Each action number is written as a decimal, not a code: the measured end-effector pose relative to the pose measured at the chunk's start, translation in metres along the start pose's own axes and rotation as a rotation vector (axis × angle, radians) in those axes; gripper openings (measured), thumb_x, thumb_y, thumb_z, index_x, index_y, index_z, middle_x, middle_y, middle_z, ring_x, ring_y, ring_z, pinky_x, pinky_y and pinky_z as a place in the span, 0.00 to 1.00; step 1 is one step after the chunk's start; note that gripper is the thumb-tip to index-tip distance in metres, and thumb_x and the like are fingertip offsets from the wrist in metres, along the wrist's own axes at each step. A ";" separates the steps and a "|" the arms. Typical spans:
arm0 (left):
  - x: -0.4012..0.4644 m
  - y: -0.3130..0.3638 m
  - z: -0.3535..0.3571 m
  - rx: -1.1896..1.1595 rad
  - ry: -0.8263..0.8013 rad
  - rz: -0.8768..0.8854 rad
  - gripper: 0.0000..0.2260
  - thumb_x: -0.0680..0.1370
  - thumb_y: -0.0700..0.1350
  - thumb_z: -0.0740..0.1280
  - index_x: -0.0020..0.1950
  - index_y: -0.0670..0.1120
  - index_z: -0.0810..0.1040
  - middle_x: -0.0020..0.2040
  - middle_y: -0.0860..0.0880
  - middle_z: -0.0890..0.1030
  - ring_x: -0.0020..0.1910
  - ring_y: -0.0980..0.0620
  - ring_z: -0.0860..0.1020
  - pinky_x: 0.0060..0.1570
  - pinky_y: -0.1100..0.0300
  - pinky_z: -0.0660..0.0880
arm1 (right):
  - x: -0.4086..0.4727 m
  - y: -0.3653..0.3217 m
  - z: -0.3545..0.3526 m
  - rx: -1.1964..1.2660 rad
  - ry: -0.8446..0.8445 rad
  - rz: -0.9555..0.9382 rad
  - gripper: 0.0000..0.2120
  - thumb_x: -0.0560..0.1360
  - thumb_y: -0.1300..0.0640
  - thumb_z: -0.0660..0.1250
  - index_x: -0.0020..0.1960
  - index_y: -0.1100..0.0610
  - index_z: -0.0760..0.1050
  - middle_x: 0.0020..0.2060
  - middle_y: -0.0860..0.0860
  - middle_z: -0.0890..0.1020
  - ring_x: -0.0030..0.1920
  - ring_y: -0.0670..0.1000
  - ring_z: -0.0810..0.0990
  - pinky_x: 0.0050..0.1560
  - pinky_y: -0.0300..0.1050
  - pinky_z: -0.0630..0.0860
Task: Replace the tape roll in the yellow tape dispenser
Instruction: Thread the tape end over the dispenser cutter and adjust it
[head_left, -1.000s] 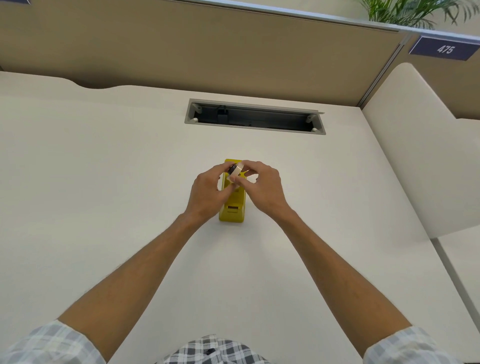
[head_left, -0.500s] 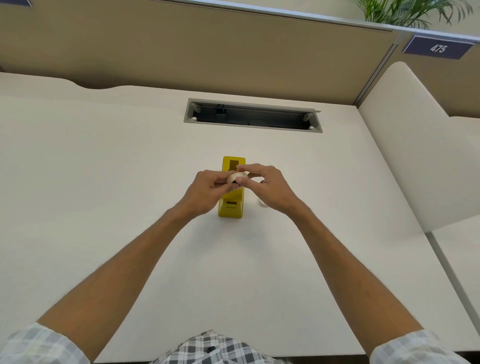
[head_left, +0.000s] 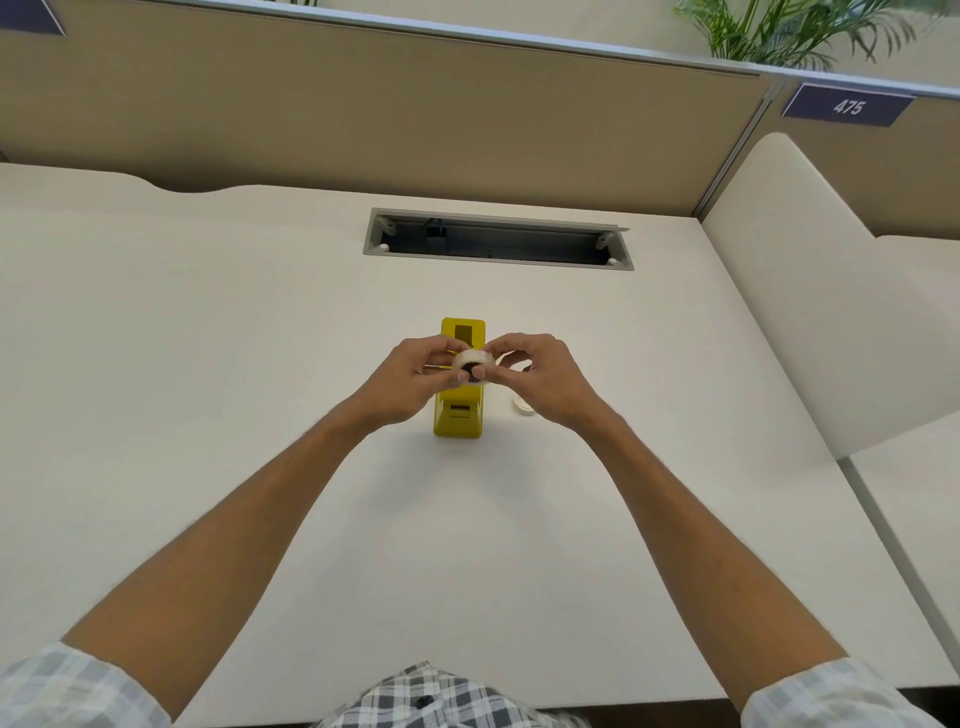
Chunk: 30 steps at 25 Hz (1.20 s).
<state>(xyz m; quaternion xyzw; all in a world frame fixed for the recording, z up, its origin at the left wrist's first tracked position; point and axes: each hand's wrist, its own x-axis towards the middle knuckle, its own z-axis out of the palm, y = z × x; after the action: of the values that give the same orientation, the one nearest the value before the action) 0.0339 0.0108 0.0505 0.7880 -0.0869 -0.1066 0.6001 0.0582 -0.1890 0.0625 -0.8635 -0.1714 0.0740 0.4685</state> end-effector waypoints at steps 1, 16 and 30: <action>0.000 0.000 -0.001 -0.005 -0.001 0.001 0.14 0.77 0.40 0.69 0.62 0.43 0.76 0.55 0.47 0.83 0.54 0.54 0.81 0.51 0.65 0.77 | 0.000 0.000 0.001 0.010 0.006 0.009 0.12 0.70 0.49 0.75 0.51 0.52 0.82 0.46 0.45 0.85 0.44 0.41 0.81 0.42 0.32 0.73; 0.010 -0.010 -0.007 0.063 0.228 0.017 0.13 0.80 0.44 0.64 0.64 0.46 0.77 0.57 0.48 0.82 0.58 0.52 0.79 0.60 0.56 0.76 | 0.006 0.004 0.018 0.168 0.217 0.103 0.10 0.69 0.51 0.77 0.46 0.56 0.85 0.39 0.49 0.86 0.41 0.47 0.84 0.46 0.39 0.79; 0.020 -0.055 -0.001 0.467 0.222 -0.013 0.25 0.77 0.47 0.68 0.74 0.50 0.66 0.72 0.48 0.69 0.71 0.48 0.68 0.69 0.49 0.67 | 0.029 -0.001 0.064 -0.145 0.464 0.104 0.07 0.71 0.51 0.73 0.41 0.56 0.83 0.31 0.49 0.84 0.32 0.48 0.80 0.40 0.48 0.79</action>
<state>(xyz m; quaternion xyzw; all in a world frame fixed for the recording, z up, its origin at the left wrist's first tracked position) 0.0538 0.0205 -0.0034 0.9125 -0.0378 -0.0005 0.4072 0.0665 -0.1281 0.0290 -0.8965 -0.0193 -0.1147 0.4275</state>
